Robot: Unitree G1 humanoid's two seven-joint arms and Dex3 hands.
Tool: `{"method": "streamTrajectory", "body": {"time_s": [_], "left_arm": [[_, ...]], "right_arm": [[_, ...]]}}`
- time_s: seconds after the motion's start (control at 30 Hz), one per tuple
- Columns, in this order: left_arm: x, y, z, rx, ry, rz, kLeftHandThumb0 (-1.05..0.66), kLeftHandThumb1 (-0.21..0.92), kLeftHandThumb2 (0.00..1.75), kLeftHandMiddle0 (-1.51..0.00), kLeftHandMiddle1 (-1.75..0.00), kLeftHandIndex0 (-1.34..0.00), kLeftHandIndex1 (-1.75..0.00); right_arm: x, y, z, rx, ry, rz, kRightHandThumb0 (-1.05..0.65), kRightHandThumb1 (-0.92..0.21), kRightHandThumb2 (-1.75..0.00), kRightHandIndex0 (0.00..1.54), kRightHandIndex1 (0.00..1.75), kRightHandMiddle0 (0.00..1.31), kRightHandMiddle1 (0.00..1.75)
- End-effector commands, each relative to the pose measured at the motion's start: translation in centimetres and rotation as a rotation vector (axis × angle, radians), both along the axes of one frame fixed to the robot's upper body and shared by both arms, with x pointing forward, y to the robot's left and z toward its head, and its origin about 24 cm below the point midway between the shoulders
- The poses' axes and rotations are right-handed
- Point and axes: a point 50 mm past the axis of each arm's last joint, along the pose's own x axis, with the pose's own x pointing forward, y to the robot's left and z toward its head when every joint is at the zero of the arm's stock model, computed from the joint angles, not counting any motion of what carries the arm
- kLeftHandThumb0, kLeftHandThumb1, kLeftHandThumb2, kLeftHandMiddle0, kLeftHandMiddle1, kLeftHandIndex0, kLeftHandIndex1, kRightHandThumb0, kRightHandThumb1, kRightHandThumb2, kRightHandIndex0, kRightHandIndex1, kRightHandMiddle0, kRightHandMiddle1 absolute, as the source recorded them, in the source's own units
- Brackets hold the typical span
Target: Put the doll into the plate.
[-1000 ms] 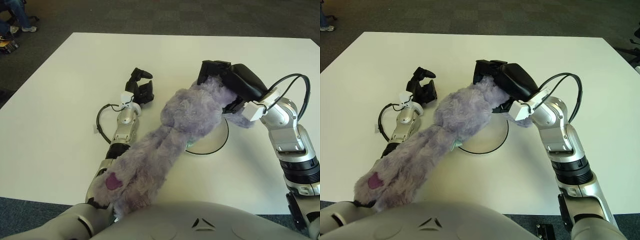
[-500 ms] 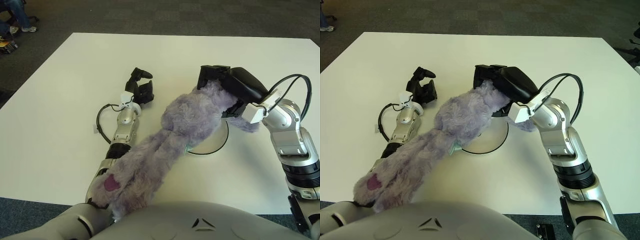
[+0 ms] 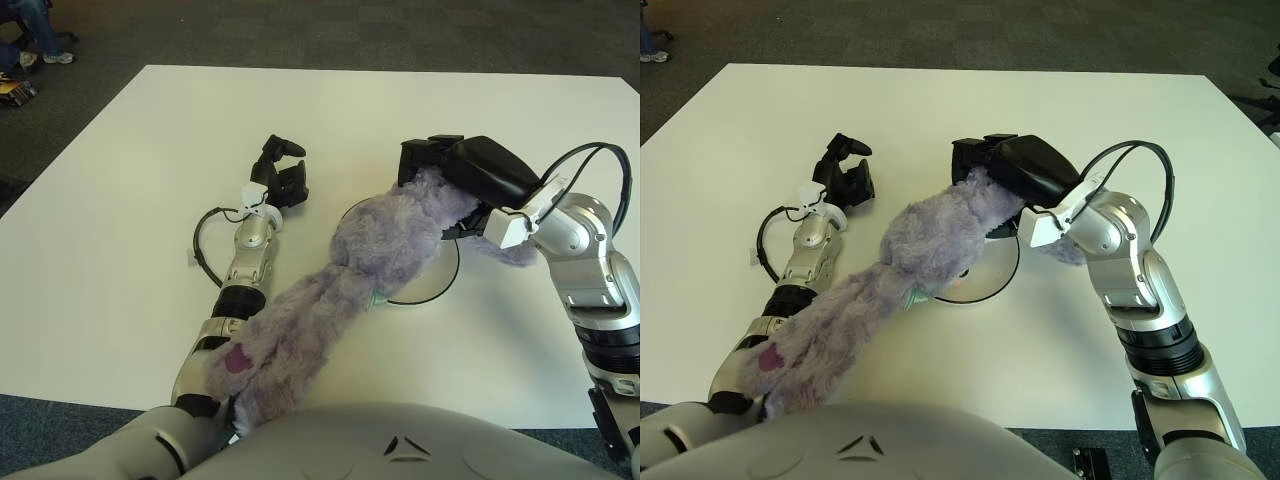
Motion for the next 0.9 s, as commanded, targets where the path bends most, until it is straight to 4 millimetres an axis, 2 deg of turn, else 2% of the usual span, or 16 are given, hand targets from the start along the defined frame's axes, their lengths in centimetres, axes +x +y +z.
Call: {"method": "streamTrajectory", "body": {"time_s": [0.0,0.03,0.07,0.13,0.23,0.4,0.63,0.87], "left_arm": [[-0.83,0.29,-1.85,-0.019,0.061,0.012,-0.40,0.58,0.99,-1.14,-1.75,-0.41,-1.75],[-0.83,0.29,-1.85,-0.019,0.060,0.012,-0.40,0.58,0.99,-1.14,-1.75,-0.41,-1.75],[-0.83,0.29,-1.85,-0.019,0.060,0.012,-0.40,0.58,0.99,-1.14,-1.75,-0.41,-1.75],[-0.83,0.29,-1.85,-0.018,0.059,0.012,-0.40,0.58,0.99,-1.15,-1.75,-0.41,-1.75],[-0.83,0.28,-1.84,-0.017,0.058,0.012,-0.40,0.58,0.99,-1.15,-1.75,-0.41,-1.75],[-0.83,0.28,-1.85,-0.018,0.058,0.012,-0.40,0.58,0.99,-1.15,-1.75,-0.41,-1.75],[-0.81,0.28,-1.88,-0.019,0.060,0.011,-0.40,0.57,1.00,-1.15,-1.75,-0.42,-1.75],[-0.81,0.28,-1.87,-0.020,0.058,0.010,-0.41,0.56,1.01,-1.15,-1.75,-0.42,-1.75]], "right_arm": [[0.15,-0.14,0.38,-0.038,0.019,0.032,0.12,-0.55,-0.91,0.49,1.69,0.37,1.44],[0.18,-0.21,0.42,-0.040,0.022,0.037,0.17,-0.62,-0.81,0.47,1.66,0.32,1.44],[0.20,-0.27,0.45,-0.041,0.024,0.041,0.09,-0.63,-0.73,0.40,1.59,0.24,1.43],[0.23,-0.32,0.43,-0.042,0.025,0.044,-0.19,-0.41,-0.94,0.26,1.51,0.15,1.42],[0.22,-0.28,0.35,-0.043,0.021,0.054,-0.30,-0.30,-1.06,0.19,1.46,0.11,1.40],[0.22,-0.42,0.36,-0.060,0.009,0.062,-0.29,-0.23,-1.16,0.16,1.27,0.06,1.34],[0.21,-0.58,0.62,-0.124,-0.013,0.064,-0.23,-0.19,-1.21,0.14,1.00,0.01,1.24],[0.29,-0.67,0.82,-0.116,-0.036,0.067,-0.27,-0.19,-1.20,0.14,0.92,0.00,1.21]]}}
